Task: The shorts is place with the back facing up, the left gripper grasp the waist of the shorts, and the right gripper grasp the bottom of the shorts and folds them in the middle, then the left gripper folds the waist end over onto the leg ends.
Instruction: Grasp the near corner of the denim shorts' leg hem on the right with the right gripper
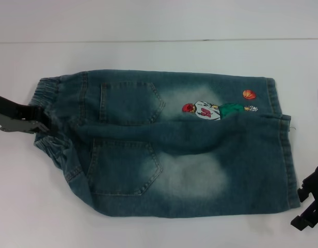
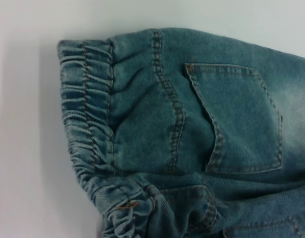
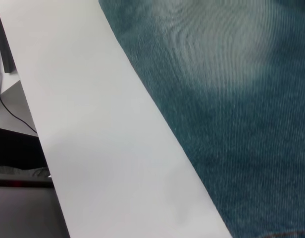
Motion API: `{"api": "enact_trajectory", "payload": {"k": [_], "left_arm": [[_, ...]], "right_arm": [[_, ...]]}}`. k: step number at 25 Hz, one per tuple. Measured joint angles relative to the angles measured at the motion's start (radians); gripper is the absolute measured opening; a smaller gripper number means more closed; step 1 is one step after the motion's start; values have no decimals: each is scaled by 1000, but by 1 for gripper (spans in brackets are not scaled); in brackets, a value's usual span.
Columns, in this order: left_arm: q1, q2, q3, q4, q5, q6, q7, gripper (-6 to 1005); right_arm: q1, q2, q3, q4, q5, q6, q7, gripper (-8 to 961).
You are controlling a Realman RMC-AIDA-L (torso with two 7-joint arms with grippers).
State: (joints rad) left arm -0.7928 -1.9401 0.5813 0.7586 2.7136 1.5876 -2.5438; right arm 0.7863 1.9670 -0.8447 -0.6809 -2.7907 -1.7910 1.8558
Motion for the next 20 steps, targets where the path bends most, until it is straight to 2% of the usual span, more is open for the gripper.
{"api": "enact_trajectory", "payload": {"k": [14,20], "left_arm": [[4,0,0,-2,0,-7,2,56],[2,0,0,-2,0,-8,2,56]], "right_arm": [[21,4,-8,6,12,5,-4,917],[26,15,-44,13,7,31,2,814]]}}
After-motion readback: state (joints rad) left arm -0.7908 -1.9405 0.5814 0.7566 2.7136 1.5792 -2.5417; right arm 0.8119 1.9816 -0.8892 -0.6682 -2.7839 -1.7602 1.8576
